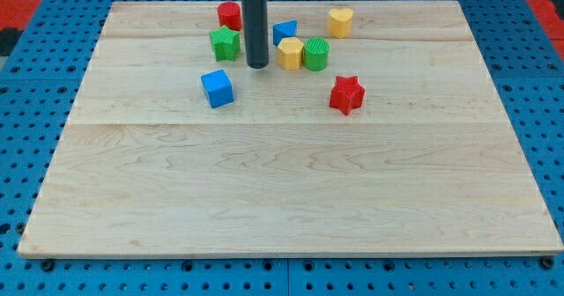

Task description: Separate green circle from yellow hexagon

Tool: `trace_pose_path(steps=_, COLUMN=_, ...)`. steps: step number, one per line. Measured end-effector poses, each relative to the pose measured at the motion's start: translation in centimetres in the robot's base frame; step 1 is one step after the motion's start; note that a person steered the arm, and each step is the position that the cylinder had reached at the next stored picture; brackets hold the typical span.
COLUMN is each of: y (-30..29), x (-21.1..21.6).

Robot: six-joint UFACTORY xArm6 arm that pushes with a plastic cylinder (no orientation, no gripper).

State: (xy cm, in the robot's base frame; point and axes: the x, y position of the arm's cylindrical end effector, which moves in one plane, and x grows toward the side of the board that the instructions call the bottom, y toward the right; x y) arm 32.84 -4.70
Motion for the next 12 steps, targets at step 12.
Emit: trace_pose_path(steps=12, y=7.2, x=-12.4)
